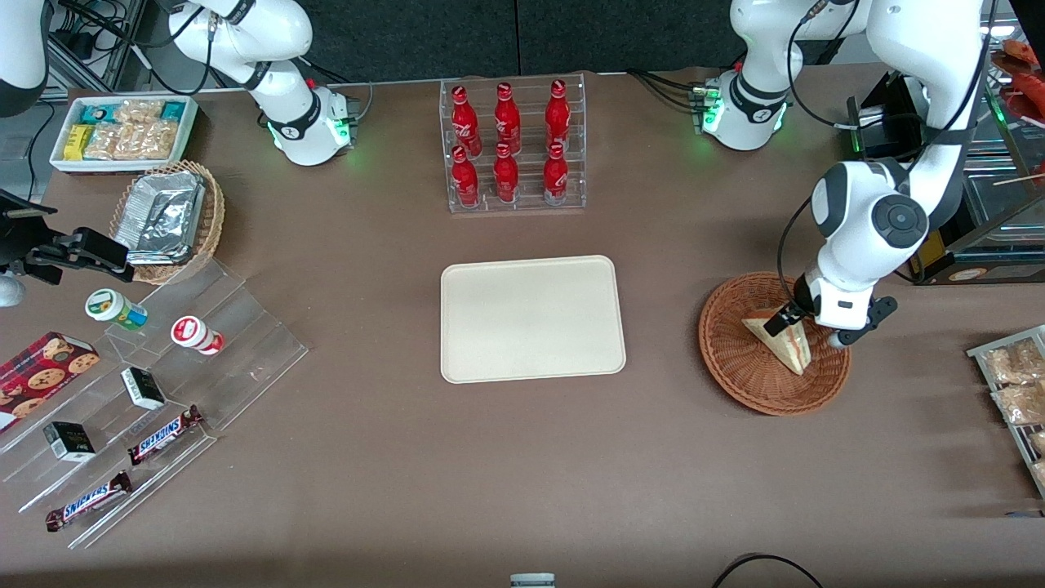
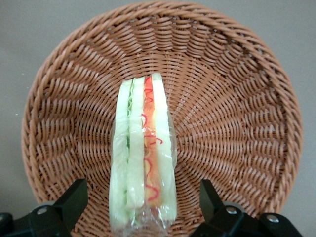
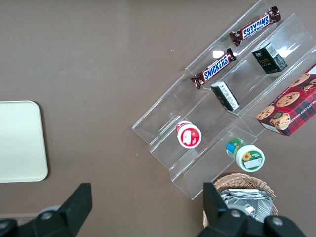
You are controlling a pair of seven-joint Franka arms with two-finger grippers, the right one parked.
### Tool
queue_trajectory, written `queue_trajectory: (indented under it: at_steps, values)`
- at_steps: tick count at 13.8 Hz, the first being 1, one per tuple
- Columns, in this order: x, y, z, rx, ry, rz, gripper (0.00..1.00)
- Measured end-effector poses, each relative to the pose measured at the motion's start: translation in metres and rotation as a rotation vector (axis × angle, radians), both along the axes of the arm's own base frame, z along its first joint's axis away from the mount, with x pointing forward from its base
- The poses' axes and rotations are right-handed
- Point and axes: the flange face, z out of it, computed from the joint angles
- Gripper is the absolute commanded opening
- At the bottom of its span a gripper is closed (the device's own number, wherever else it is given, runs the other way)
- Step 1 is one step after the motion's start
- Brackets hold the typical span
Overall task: Place sandwich from basket to tray
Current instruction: 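Lower the left gripper and close it on the wrapped sandwich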
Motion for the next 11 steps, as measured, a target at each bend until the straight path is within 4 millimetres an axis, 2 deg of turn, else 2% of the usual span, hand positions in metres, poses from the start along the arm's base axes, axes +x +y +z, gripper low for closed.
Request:
queue_trajectory:
  at_steps: [1,4,5,11]
  values:
    - [0.0,0.0,-0.007,0.0,0.006,0.001,0.76]
    - [-0.004,0.002,-0.022,0.0,0.035,0.007,0.07]
    - [-0.006,0.002,-0.024,0.0,0.04,0.008,0.0]
    - [-0.004,0.001,-0.021,0.002,0.056,0.007,0.0]
